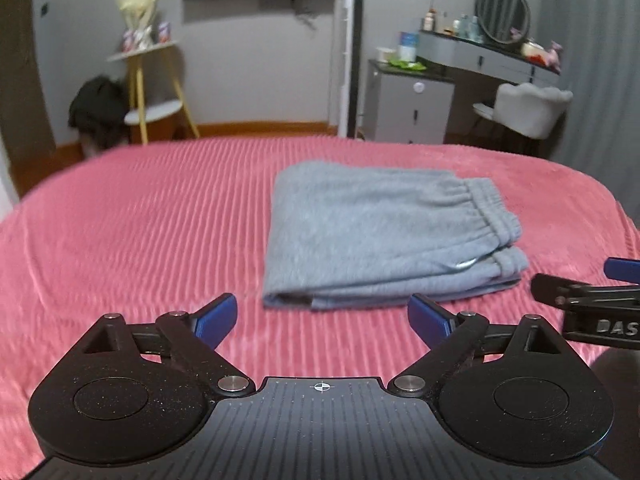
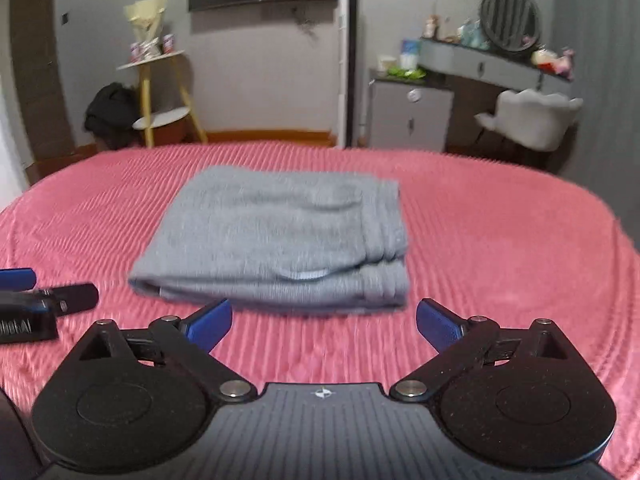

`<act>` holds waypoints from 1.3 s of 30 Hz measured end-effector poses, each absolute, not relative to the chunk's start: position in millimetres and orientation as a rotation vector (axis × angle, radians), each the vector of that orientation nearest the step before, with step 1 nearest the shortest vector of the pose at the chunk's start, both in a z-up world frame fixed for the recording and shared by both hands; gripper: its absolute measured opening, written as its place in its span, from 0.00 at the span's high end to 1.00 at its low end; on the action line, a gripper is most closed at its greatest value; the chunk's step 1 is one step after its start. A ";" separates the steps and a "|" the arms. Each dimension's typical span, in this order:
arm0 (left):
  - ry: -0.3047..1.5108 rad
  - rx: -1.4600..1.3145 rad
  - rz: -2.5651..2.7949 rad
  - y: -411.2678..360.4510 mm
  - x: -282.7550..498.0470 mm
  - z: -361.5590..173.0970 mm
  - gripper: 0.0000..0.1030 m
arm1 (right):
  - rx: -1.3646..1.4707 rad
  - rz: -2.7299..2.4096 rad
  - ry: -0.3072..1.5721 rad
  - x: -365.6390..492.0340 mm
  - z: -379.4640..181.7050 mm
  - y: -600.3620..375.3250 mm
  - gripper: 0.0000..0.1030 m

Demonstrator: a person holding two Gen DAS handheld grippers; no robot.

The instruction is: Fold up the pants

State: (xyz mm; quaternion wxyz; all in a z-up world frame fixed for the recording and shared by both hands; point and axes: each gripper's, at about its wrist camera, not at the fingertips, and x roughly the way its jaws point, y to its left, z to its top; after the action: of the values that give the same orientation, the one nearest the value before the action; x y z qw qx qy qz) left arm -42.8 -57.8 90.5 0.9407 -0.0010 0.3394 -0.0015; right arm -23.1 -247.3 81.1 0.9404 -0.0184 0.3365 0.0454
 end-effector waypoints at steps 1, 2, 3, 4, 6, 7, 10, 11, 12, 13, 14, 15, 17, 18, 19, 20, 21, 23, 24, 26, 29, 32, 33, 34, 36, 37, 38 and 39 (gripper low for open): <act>0.689 0.006 -0.001 -59.3 -41.5 96.8 0.05 | -0.032 0.085 0.694 -21.7 86.8 -244.9 0.04; 0.687 0.008 -0.002 -60.0 -40.9 102.5 0.03 | -0.017 0.096 0.708 -20.2 91.0 -242.3 0.04; 0.690 0.008 -0.001 -61.6 -41.5 108.0 0.02 | 0.007 0.120 0.733 -16.5 96.0 -241.8 0.04; 0.690 0.008 -0.003 -61.8 -40.2 111.3 0.02 | 0.042 0.156 0.768 -12.8 99.8 -243.2 0.04; 0.694 0.020 -0.005 -62.2 -35.0 115.5 0.01 | 0.122 0.195 0.833 -5.0 101.1 -247.3 0.04; 0.712 0.028 -0.009 -63.8 -31.7 114.4 0.01 | 0.152 0.197 0.857 -0.8 101.8 -249.4 0.04; 0.812 0.015 -0.032 -65.7 -12.1 110.1 0.01 | 0.192 0.192 0.933 16.3 95.2 -255.2 0.04; 0.839 0.008 -0.033 -66.3 -5.9 107.6 0.01 | 0.179 0.176 0.952 21.1 93.8 -254.7 0.04; 0.853 0.009 -0.026 -66.9 -0.5 104.4 0.01 | 0.144 0.141 0.955 23.7 93.0 -253.0 0.04; 0.860 0.010 -0.016 -67.3 3.4 100.7 0.01 | 0.093 0.114 0.945 27.1 93.1 -249.5 0.04; 0.871 0.004 -0.007 -66.8 7.9 96.7 0.01 | 0.053 0.110 0.938 28.7 92.8 -246.3 0.04; 0.890 -0.016 0.002 -65.1 12.6 92.6 0.02 | 0.027 0.111 0.941 31.8 90.7 -243.7 0.04; 0.942 -0.070 0.003 -60.4 21.3 83.7 0.02 | 0.013 0.100 0.970 38.6 86.2 -241.3 0.04; 0.958 -0.086 0.009 -59.0 23.4 80.3 0.02 | 0.018 0.102 0.979 41.8 84.2 -241.0 0.04; 0.972 -0.094 0.014 -58.0 25.8 77.4 0.02 | 0.028 0.109 0.990 45.0 82.8 -241.3 0.04; 0.984 -0.094 0.018 -57.7 28.4 75.1 0.02 | 0.036 0.110 1.006 48.5 81.4 -241.6 0.04; 0.995 -0.088 0.022 -57.5 30.8 73.2 0.02 | 0.046 0.112 1.015 50.4 81.0 -241.2 0.04; 1.015 -0.062 0.035 -59.3 35.2 70.2 0.02 | 0.058 0.116 1.024 56.3 78.2 -241.3 0.04; 1.016 -0.044 0.034 -61.0 37.0 69.1 0.02 | 0.060 0.118 1.026 57.6 78.1 -240.8 0.04; 1.013 -0.022 0.030 -63.5 39.8 67.8 0.02 | 0.056 0.121 1.026 61.3 77.2 -239.1 0.04; 1.024 -0.028 0.016 -64.9 43.1 65.1 0.02 | 0.045 0.102 1.018 64.3 75.1 -237.9 0.04; 1.035 -0.033 0.000 -65.5 45.6 64.0 0.02 | 0.043 0.101 1.020 65.9 74.1 -240.2 0.04; 1.037 -0.038 -0.003 -65.6 46.6 63.6 0.02 | 0.048 0.100 1.019 66.4 73.8 -241.7 0.04; 1.038 -0.043 -0.004 -65.8 47.5 63.2 0.02 | 0.050 0.098 1.016 67.0 73.8 -243.1 0.04; 1.037 -0.052 -0.006 -65.7 48.4 63.5 0.02 | 0.050 0.093 1.015 67.8 73.9 -243.8 0.04; 1.037 -0.054 -0.004 -65.7 48.6 63.8 0.02 | 0.049 0.091 1.013 68.0 74.0 -244.1 0.04; 1.037 -0.052 -0.005 -66.0 48.5 64.1 0.02 | 0.046 0.092 1.010 68.3 74.5 -244.6 0.04; 1.037 -0.048 -0.007 -66.3 48.6 64.4 0.02 | 0.043 0.093 1.008 68.4 74.8 -244.3 0.04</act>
State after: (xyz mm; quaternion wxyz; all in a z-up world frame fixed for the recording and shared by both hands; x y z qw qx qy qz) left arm 48.6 -66.3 64.4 0.8683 -0.0231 0.4955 -0.0034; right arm 68.4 -244.3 74.8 0.8744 0.0207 0.4828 0.0444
